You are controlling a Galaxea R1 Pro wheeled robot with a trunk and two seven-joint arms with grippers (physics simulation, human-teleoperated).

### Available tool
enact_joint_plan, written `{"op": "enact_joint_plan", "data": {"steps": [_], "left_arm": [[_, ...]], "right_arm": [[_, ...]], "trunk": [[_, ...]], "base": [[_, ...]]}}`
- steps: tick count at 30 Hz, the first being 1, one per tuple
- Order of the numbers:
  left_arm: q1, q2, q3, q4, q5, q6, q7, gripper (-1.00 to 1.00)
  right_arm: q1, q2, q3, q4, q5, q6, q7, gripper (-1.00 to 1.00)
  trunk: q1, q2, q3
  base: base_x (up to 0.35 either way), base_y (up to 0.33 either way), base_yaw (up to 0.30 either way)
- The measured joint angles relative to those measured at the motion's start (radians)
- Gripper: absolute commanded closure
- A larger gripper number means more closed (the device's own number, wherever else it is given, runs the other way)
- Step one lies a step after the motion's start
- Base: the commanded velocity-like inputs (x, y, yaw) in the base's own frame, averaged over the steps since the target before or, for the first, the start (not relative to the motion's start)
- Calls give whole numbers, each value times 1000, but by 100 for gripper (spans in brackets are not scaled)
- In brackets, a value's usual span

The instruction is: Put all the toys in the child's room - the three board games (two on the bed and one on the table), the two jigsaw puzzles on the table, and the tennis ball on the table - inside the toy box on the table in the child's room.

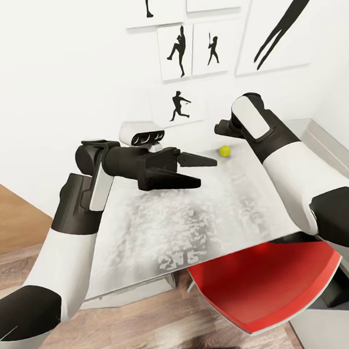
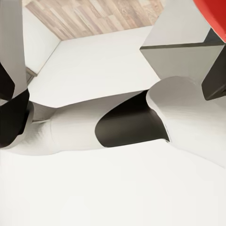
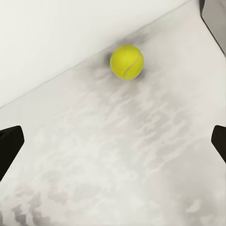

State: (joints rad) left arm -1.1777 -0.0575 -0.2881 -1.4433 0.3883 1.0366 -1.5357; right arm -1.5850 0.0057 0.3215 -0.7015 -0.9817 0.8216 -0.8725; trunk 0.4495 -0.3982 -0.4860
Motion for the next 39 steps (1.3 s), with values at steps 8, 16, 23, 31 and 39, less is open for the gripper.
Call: {"op": "enact_joint_plan", "data": {"steps": [8, 16, 23, 31, 39], "left_arm": [[0, -7, -3, -3, 1, 0, 0, -100], [0, -10, -3, -3, 0, 0, 0, -100], [0, -10, -3, -3, 0, 0, 0, -100], [0, -9, -3, -3, 0, 0, 0, -100], [0, -9, -3, -3, 2, 0, 0, -100]], "right_arm": [[1, -7, 2, -1, -1, -1, -1, -100], [4, -6, 3, -1, 1, -3, -1, -100], [6, -6, 4, 0, 1, -3, -1, -100], [6, -3, 5, 0, 2, -3, 0, -100], [6, -1, 5, -1, 3, -2, 0, -100]], "trunk": [[0, 0, -9], [0, 0, -10], [0, 0, -10], [0, 0, -10], [0, 0, -10]], "base": [[0, 29, 0], [0, 2, 0], [87, -37, 0], [126, -97, 0], [22, -14, 0]]}}
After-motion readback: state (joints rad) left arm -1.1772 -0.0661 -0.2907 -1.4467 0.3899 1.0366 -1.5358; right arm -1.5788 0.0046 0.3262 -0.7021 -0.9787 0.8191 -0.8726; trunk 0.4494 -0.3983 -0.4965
